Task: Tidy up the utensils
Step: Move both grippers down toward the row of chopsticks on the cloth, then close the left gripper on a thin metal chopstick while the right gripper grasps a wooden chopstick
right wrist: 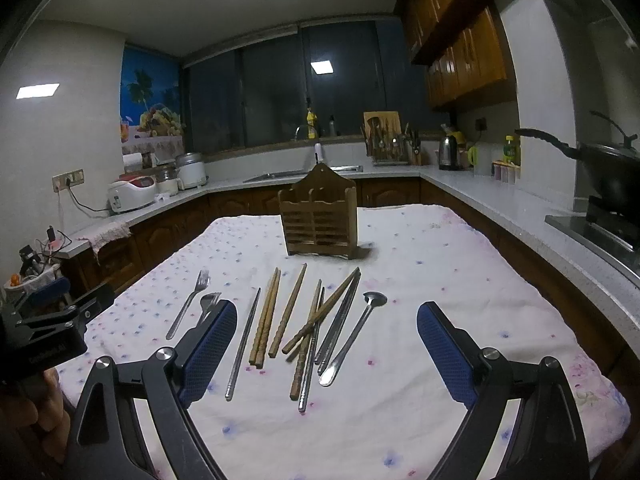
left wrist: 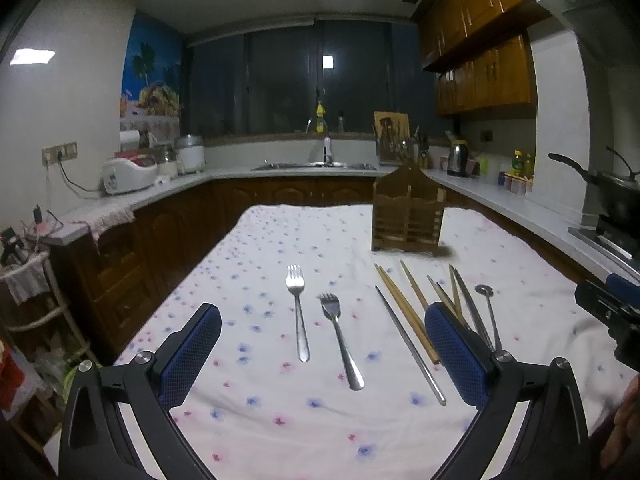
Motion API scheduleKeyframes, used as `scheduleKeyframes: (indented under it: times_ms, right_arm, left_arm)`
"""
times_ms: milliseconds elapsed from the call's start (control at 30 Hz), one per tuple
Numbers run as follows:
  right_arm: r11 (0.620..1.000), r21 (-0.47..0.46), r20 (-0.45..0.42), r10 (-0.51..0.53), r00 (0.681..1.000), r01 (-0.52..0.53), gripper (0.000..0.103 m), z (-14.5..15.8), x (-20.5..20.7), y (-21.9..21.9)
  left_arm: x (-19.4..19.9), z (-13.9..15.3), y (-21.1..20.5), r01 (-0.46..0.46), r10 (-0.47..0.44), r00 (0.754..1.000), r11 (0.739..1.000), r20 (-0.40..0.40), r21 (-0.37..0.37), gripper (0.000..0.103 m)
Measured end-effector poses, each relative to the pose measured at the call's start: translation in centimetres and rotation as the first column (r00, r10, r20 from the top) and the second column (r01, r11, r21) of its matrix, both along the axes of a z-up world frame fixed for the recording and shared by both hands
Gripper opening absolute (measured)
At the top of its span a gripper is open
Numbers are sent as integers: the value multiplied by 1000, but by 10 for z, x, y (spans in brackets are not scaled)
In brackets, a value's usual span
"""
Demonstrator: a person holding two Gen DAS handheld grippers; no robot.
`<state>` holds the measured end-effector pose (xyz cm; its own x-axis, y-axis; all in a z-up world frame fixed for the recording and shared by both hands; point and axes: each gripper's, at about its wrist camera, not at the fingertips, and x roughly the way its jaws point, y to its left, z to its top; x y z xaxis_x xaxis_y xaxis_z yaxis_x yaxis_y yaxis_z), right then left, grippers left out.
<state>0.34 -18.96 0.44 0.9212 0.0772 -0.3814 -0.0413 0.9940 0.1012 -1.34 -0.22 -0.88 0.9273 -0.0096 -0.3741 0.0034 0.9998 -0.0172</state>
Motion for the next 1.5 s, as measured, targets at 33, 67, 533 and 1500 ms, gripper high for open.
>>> scheduleKeyframes:
  times_ms: [33,67,533,1500]
  right_arm:
    - [1000,1,-7,-1,1000,1,93,-12,3,11]
    - [1000,3,-11,0,1000,0,93,-12,4,11]
    - [998,46,-148,46,988,-40,85,-3,56,-16]
    - [972,234,-602,168,781,-28,17,-80,267,-27]
  left_arm:
    - [3,0,1,1,-1,1000,1000,-10,-3,102]
    - [7,0,2,4,-4,1000,1000,-21,-7,102]
    - [83,12,6,61,-70,980,997,-188,-55,102]
    - [280,-26,-34,215,-263,763,965,-591,-152,44]
